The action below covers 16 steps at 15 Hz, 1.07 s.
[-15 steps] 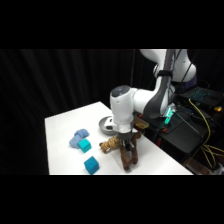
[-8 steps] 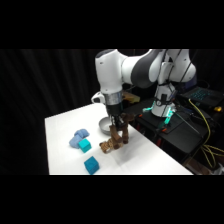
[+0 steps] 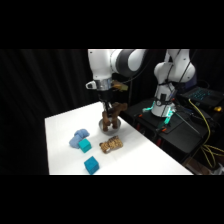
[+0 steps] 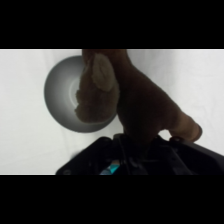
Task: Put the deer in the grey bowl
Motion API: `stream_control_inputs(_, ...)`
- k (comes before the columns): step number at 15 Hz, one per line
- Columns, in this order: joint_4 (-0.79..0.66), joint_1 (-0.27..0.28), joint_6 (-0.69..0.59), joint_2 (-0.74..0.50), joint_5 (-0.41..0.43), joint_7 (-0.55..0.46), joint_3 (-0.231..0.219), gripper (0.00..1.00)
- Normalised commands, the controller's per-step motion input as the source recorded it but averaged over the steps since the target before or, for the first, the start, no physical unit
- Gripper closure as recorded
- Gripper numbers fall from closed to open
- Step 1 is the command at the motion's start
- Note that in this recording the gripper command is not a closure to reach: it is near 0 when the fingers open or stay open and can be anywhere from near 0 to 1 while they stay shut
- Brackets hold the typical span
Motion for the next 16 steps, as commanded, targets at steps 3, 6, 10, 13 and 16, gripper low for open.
stream_control_inputs(3, -0.19, -0.098, 0.21, -0.05, -0.081, 0.04, -0.090, 0.39)
stream_control_inputs(6, -0.09, -0.024, 0.26, 0.13, -0.047, 0.16, -0.026, 0.40)
stream_control_inputs(10, 0.01, 0.040, 0.38, 0.35, -0.173, 0.35, -0.043, 0.41)
stream_control_inputs(13, 0.06, 0.126, 0.29, 0.31, -0.294, 0.48, -0.173, 0.42)
stream_control_inputs(16, 0.06, 0.177, 0.07, 0.12, -0.211, 0.38, -0.205, 0.00)
